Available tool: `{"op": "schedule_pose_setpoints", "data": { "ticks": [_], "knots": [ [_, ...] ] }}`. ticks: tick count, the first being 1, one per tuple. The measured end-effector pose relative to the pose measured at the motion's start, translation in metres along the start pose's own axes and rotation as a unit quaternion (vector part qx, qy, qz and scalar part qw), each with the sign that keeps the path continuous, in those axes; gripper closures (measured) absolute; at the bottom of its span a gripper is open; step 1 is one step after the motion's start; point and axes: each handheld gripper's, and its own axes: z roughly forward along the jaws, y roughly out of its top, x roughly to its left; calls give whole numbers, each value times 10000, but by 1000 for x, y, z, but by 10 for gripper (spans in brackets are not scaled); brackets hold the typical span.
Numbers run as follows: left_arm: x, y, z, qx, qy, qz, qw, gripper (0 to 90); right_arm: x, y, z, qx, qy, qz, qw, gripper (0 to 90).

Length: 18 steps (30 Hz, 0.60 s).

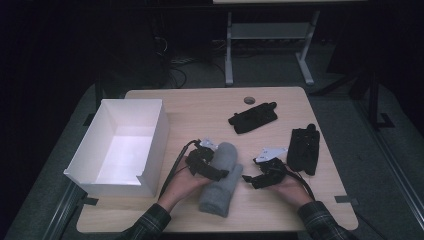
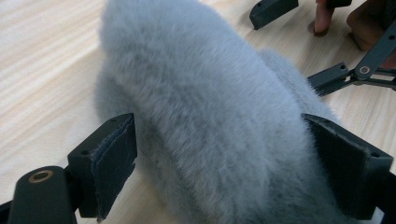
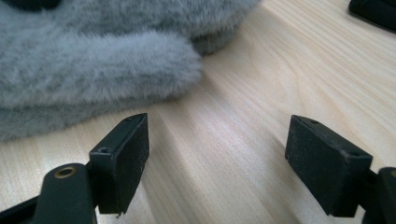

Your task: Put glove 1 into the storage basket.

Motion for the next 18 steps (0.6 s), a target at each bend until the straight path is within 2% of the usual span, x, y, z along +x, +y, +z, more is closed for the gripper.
{"op": "schedule_pose_setpoints", "data": {
  "ticks": [1, 2, 3, 5, 6, 9, 11, 13, 18],
  "knots": [
    [-1, -1, 4, -46, -18, -105, 9999, 127, 0, 0, 0, -6, 4, -4, 10000, 216],
    [1, -2, 5, 48, -35, -34, 10000, 127, 0, 0, 0, -16, -3, -6, 10000, 216],
    [2, -4, 7, 10, -99, -108, 9999, 127, 1, 0, 0, -26, -3, 5, 10000, 216],
    [5, -5, 9, 58, -155, -72, 9998, 125, 1, 0, 0, -29, 2, 7, 10000, 216],
    [5, -6, 10, 25, -184, -200, 9996, 125, 1, -1, 0, -26, -10, -20, 10000, 217],
    [6, -7, 10, 75, -134, -121, 9998, 126, 1, -1, 0, -29, -8, 5, 10000, 217],
    [6, -8, 12, 61, -150, -209, 9997, 126, 1, -1, 0, -29, -9, 5, 10000, 217],
    [9, -9, 13, 158, -240, -236, 9993, 126, 2, 0, 0, -29, -7, 12, 10000, 217],
    [6, -9, 15, 167, -130, -180, 9996, 133, 2, 0, 0, -28, -7, 18, 10000, 216]
  ]
}}
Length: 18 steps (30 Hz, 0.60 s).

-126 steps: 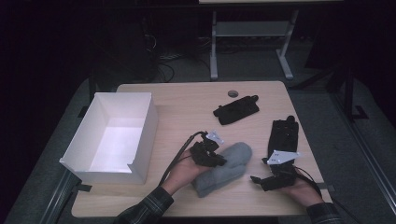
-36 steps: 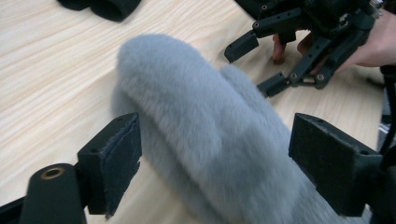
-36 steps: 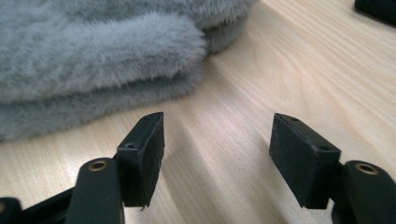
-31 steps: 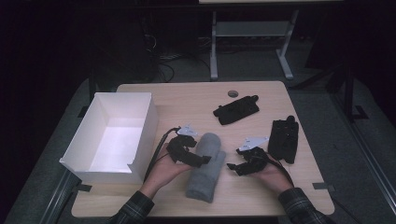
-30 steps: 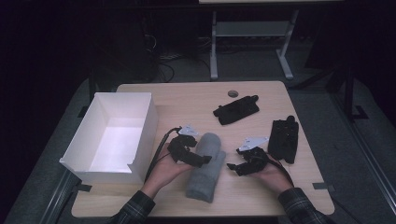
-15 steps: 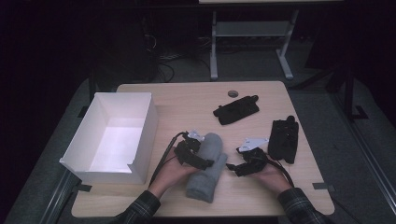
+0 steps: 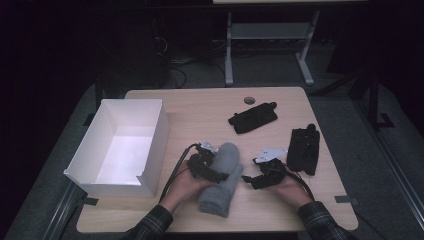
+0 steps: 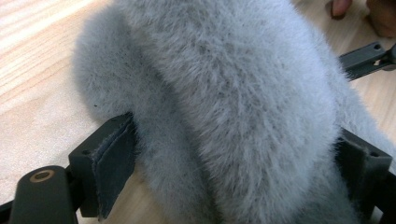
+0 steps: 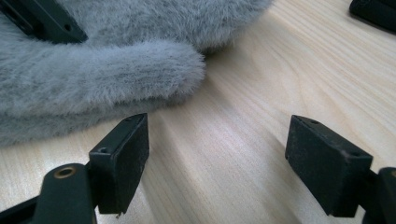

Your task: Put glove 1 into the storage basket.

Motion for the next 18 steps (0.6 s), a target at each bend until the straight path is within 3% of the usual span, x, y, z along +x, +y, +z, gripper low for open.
{"op": "schedule_pose_setpoints", "data": {
  "ticks": [3, 5, 11, 15, 18],
  "knots": [
    [-2, 0, -1, -28, -110, -79, 9999, 181, 0, 0, 0, -5, -3, -8, 10000, 216],
    [-1, 1, -2, 15, -294, -38, 9996, 311, 0, 0, 0, -5, -7, -7, 10000, 216],
    [5, -1, -2, 38, -787, -304, 9964, 566, 0, 0, 0, -5, -5, -5, 10000, 216],
    [9, 0, -1, 93, -988, -430, 9941, 664, 1, 0, 0, -7, -3, 19, 10000, 216],
    [10, 0, -3, 55, -1038, -396, 9938, 704, 1, 0, 0, -6, -3, 20, 10000, 216]
  ]
}}
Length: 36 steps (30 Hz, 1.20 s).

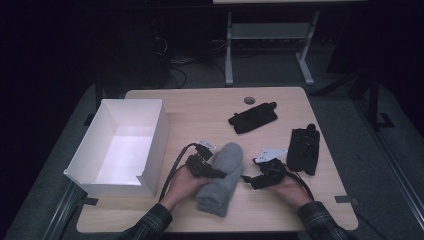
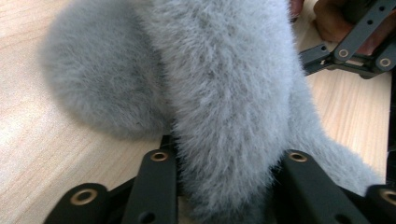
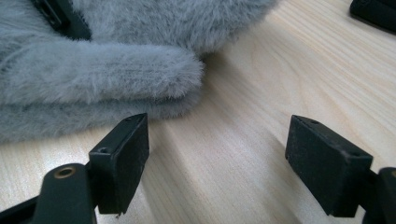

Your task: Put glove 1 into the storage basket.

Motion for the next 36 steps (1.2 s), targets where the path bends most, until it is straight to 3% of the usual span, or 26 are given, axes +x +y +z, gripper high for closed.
{"op": "schedule_pose_setpoints", "data": {
  "ticks": [7, 13, 21, 29, 36],
  "knots": [
    [-7, 3, -6, -69, 50, 154, 9998, 719, 0, 0, 0, -3, -2, -5, 10000, 216],
    [-13, 7, -21, -310, 84, 274, 9991, 721, 0, 0, 0, 2, 5, -37, 10000, 216],
    [-22, 14, -52, -653, 381, 431, 9962, 720, 0, 0, 0, 0, 10, -33, 10000, 215],
    [-30, 29, -82, -824, 697, 483, 9930, 719, 0, 0, 0, 0, 17, -23, 10000, 214],
    [-37, 46, -110, -892, 761, 527, 9917, 719, 0, 0, 0, 5, 15, -28, 10000, 214]
  ]
}}
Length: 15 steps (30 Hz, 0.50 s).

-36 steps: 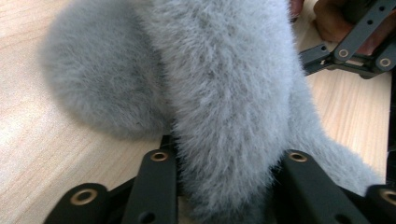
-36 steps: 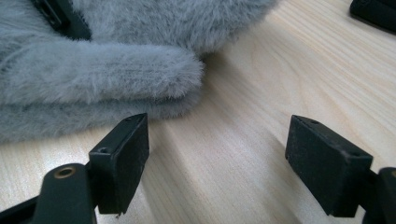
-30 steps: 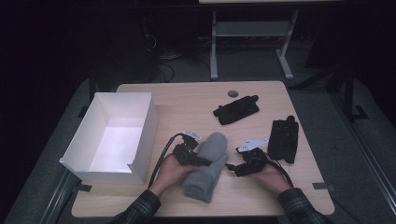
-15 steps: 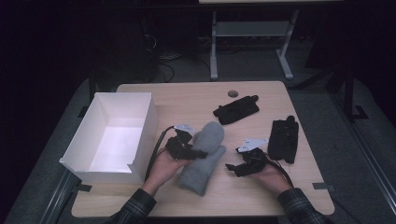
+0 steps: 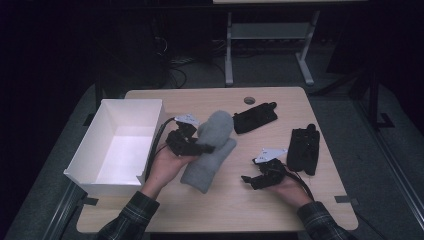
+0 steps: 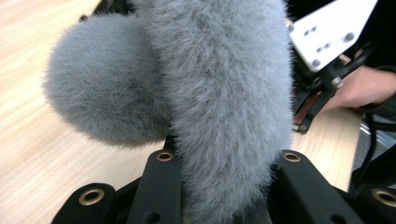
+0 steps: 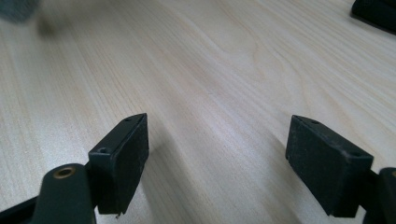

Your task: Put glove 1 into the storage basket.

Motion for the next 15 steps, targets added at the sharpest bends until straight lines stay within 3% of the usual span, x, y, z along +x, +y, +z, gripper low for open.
{"op": "schedule_pose_setpoints", "data": {
  "ticks": [6, 15],
  "knots": [
    [3, 18, -25, -32, 41, 44, 10000, 719, 0, 0, 0, -8, 2, 2, 10000, 214],
    [20, 38, -72, -247, 183, -66, 9995, 719, 0, 0, 0, -6, -7, -8, 10000, 213]
  ]
}}
